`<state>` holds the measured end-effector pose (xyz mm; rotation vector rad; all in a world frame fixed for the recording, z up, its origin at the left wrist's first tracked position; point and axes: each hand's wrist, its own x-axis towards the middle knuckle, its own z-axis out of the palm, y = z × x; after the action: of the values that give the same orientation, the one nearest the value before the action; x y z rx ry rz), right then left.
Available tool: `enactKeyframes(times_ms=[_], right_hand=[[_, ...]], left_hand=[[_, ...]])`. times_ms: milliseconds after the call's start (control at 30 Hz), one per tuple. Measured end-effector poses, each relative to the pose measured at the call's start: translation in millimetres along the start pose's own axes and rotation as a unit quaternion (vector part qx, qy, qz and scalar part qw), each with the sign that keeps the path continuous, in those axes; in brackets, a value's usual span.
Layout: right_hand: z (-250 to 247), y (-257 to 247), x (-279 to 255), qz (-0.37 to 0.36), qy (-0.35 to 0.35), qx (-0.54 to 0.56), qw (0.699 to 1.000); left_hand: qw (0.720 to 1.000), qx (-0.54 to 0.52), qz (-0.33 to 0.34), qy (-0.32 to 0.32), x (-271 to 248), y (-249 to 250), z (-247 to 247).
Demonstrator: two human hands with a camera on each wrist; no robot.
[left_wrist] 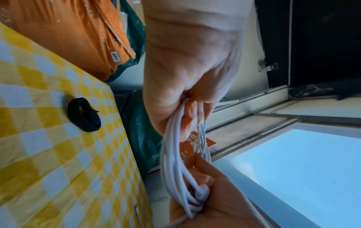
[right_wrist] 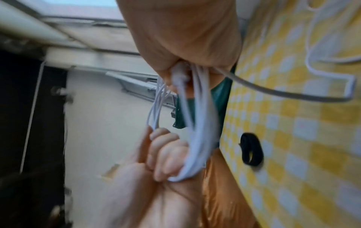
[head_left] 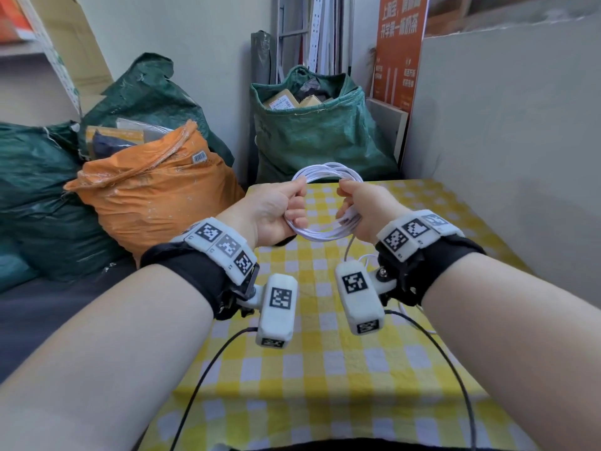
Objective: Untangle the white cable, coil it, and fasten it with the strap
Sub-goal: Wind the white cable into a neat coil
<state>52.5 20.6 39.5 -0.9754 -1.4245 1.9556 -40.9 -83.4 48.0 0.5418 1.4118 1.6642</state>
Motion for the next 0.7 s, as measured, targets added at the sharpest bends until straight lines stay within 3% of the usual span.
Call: enactKeyframes(times_ms=[167,300,433,533,700], right_hand=[[-3,-3,-3,0.040,-0.051,0.104,0.992],[-7,-8,-4,0.008,-0.074,0.052,0.996],[-8,-10,-4,-0.038,-0.051,-0.094,0.993],[-11,-13,-7,-0.090,-0.044,-0.254,0.962],[0,-13,-17,-0.131,-0.082,-0.448,0.880]], left_hand=[[0.997,0.066,-0.031,-0.014,1,2,-1],[0.991,0.109,-0.031,-0.076,-2,3,-9],[0.974,0.183,-0.057,-0.116,-6,3,-23],[0.962,0.245,-0.055,-0.107,-12,8,-26],[0.950,0.289,-0.038,-0.117,-11,16,-8]])
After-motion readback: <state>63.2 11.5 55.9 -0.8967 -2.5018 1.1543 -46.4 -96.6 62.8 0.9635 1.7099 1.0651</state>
